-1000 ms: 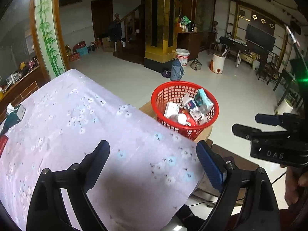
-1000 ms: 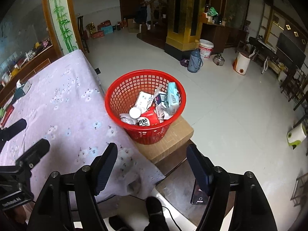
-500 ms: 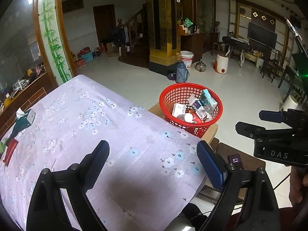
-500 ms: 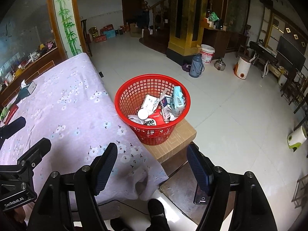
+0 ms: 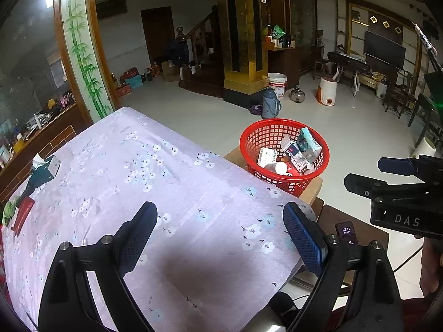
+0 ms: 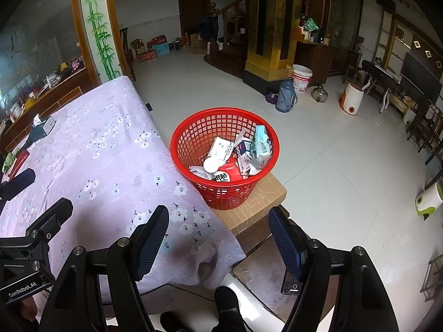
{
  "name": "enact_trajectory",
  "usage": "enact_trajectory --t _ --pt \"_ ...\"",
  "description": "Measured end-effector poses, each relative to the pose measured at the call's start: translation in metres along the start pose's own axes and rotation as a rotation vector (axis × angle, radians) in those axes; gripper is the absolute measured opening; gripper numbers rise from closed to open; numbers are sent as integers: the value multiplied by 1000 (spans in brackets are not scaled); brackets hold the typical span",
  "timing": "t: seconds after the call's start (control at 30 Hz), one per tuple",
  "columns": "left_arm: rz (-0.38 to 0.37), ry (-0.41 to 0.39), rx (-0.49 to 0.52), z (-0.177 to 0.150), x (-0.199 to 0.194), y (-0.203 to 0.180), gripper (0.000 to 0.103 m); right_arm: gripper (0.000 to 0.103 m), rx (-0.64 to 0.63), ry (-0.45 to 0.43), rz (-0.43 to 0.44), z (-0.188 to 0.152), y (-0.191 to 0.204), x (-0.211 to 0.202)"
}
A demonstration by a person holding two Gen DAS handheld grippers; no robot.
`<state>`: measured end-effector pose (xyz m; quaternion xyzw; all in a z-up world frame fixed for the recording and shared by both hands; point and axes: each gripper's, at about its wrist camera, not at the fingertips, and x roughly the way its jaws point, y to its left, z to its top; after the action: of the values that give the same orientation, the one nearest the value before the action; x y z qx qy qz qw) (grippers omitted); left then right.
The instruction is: Collect trash
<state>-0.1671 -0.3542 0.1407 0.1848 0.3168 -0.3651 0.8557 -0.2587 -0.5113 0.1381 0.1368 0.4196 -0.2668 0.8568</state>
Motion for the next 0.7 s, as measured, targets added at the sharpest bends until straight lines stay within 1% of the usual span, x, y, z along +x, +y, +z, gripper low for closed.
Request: enact_trajectory --t 0.33,0.53,0.7 --pt "29 18 21 -1 3 -2 91 78 2 6 0 1 2 3" --pt "-3 12 0 0 2 2 91 78 3 12 -4 -1 1 4" --pt "11 14 -5 0 3 4 91 78 2 10 -3 0 1 5"
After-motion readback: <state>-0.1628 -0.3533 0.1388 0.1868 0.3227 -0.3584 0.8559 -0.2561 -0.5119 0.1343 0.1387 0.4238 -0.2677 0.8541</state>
